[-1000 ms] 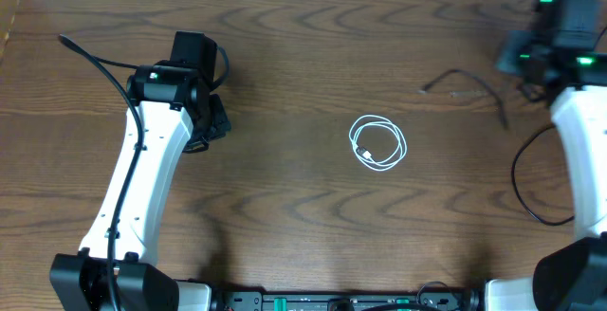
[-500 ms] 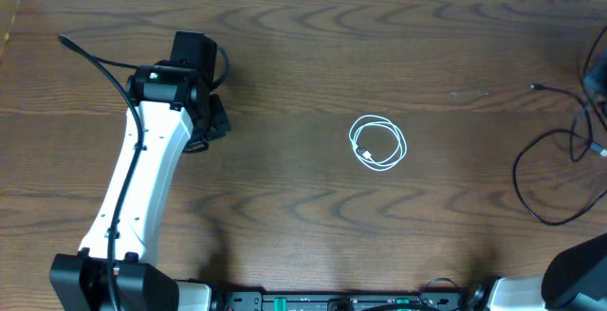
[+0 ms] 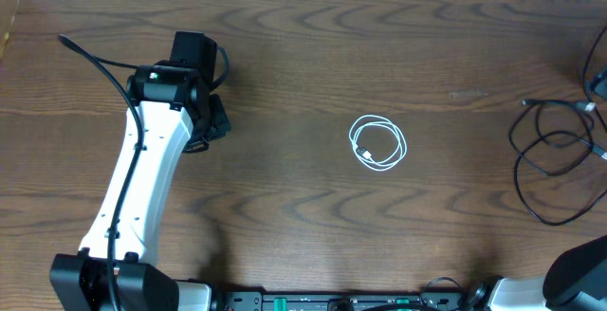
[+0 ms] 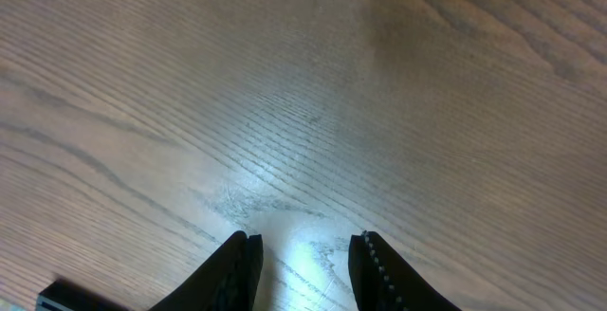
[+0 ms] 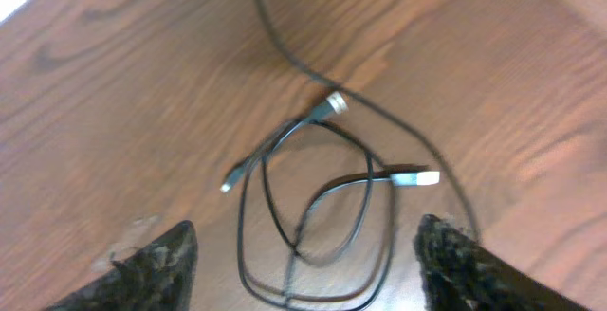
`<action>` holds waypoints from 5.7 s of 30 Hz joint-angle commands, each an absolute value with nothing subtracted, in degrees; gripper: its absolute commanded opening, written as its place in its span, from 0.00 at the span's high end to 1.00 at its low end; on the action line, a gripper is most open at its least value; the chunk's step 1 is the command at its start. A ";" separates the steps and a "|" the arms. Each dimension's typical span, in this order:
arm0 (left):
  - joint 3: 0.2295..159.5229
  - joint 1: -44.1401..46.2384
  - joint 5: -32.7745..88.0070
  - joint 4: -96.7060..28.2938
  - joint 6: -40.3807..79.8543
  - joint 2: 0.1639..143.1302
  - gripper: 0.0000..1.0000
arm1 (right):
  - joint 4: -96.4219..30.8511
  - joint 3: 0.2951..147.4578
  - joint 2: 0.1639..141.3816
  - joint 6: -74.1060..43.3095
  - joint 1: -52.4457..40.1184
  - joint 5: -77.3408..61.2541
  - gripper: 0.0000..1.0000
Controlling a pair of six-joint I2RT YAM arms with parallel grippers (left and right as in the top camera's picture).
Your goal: Untangle cables
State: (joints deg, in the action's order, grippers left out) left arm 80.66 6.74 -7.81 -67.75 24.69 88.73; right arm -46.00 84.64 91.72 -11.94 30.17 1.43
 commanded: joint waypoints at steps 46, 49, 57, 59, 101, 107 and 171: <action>80.84 7.55 -1.85 -67.88 24.99 88.73 0.65 | -48.29 67.05 93.30 -16.82 -17.39 -2.87 0.33; 80.84 8.97 -0.32 -67.18 22.50 88.73 0.65 | -42.59 62.59 93.30 -19.35 -17.85 -2.90 0.37; 80.84 14.04 1.08 -64.14 20.64 88.73 0.65 | -26.59 51.51 93.30 -23.35 -18.72 -2.92 0.48; 80.82 14.92 1.08 -63.66 20.62 88.73 0.65 | -24.03 49.65 93.30 -23.40 -18.87 -2.92 0.50; 80.68 18.74 4.73 -62.39 20.64 88.73 0.65 | -21.32 41.76 93.91 -30.83 -18.83 4.12 0.99; 80.27 20.10 10.83 -58.19 20.62 89.84 0.65 | -27.11 41.78 93.89 -31.40 -18.79 12.27 0.99; 79.22 43.13 9.56 -29.21 16.12 116.53 0.56 | -30.17 41.78 93.89 -34.24 -18.81 13.32 0.99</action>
State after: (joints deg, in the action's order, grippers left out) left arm 79.46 42.81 10.85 -29.34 16.69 115.94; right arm -29.93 43.38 92.23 -33.12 -18.46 14.68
